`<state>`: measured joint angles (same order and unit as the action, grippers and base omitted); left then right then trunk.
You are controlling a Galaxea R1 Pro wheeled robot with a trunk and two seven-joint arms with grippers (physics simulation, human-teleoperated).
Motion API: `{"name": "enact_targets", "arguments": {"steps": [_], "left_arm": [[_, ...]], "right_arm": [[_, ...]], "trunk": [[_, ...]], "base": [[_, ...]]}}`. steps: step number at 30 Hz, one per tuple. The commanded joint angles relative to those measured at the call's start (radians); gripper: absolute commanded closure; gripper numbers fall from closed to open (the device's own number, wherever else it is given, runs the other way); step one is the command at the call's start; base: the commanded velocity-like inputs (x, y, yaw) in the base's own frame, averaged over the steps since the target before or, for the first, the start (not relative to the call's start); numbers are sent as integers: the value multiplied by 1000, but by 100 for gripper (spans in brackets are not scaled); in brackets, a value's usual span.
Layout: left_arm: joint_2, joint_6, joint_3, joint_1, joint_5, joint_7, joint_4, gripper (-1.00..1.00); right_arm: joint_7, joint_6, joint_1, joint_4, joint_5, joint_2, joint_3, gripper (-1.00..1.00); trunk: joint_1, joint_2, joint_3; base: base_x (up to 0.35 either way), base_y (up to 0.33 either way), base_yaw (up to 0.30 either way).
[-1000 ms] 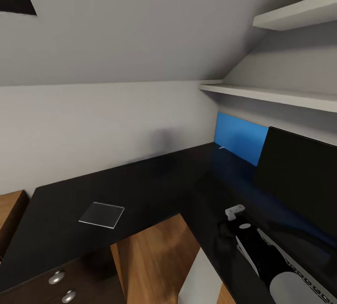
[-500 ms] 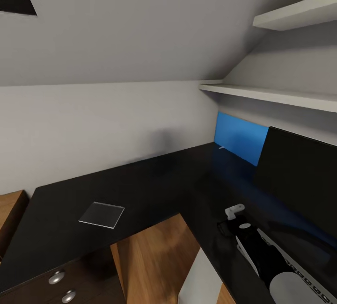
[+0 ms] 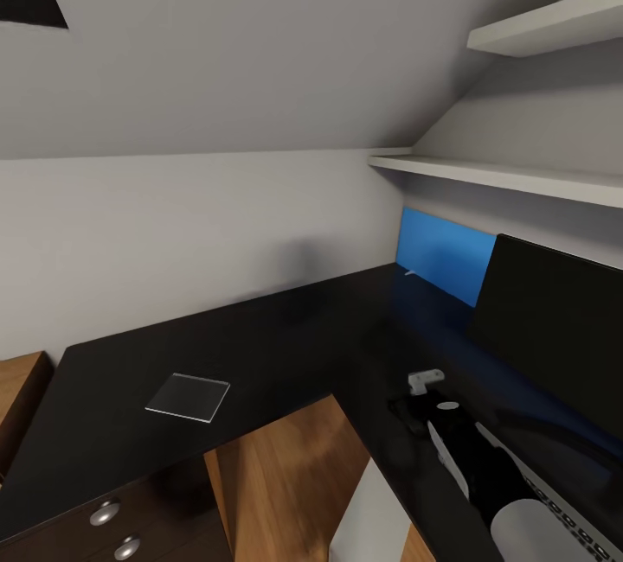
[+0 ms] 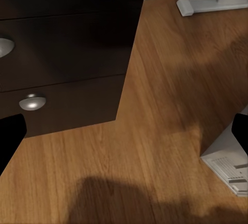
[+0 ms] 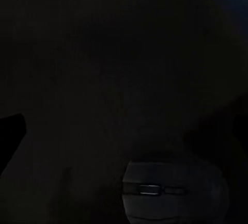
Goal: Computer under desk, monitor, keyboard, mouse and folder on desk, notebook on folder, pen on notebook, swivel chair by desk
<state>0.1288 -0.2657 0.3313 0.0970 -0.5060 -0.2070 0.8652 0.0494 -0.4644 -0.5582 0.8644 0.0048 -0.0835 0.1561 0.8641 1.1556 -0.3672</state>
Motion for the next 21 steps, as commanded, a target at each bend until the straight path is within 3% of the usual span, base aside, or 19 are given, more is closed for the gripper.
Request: {"name": "enact_targets", "arguments": {"steps": [1,4,14,21], "left_arm": [[2,-4,6,0,-8,-8,1,-100],[2,-4,6,0,-9,-8,1,-100],[2,-4,4,0,-10,-8,0,-100],[2,-5,2,0,-11,-8,0,-100]], "right_arm": [[2,-20,2,21,-28,0,1,-100],[1,-36,15,56,-64,2,2,-100],[3,-83,39,127,-117,7,3,-100],[1,-114,40,163,-204,8,2,-100]], "trunk": [[0,1,-1],[0,1,-1],[0,1,-1],[0,1,-3]], "base": [[0,0,0],[0,0,0],[0,0,3],[0,0,160]]}}
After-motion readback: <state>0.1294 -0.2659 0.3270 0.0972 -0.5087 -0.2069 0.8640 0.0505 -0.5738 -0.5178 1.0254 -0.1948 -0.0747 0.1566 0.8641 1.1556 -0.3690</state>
